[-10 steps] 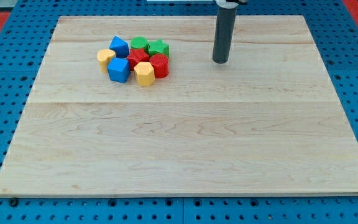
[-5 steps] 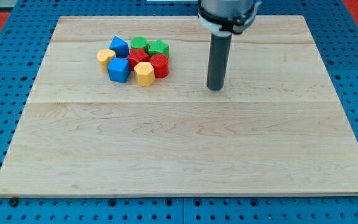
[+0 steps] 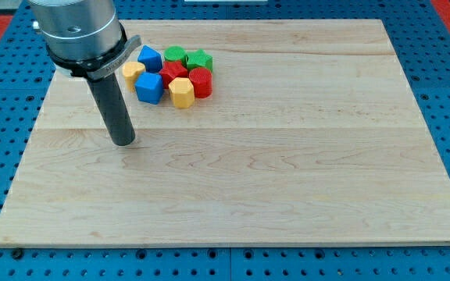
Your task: Move the group of blocks slightly right
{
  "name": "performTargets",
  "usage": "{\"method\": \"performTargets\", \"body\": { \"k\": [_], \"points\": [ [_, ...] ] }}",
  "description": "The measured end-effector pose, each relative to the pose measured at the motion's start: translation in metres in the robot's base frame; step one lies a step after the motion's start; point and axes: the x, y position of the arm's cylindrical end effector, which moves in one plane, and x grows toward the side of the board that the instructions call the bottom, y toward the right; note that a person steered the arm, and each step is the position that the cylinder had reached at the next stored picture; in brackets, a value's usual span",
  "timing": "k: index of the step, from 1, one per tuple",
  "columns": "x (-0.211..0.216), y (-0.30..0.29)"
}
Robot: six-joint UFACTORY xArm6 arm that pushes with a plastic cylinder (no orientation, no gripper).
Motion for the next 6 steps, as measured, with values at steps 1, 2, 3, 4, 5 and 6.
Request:
{"method": "performTargets", "body": {
  "k": [1, 2, 3, 4, 5, 6],
  "points": [
    [0.0, 0.0],
    [-0.006, 0.0],
    [-0.025, -0.009],
    [-0.047, -0.017],
    [-0.081, -0.017],
    [-0.109, -0.017]
  ]
}}
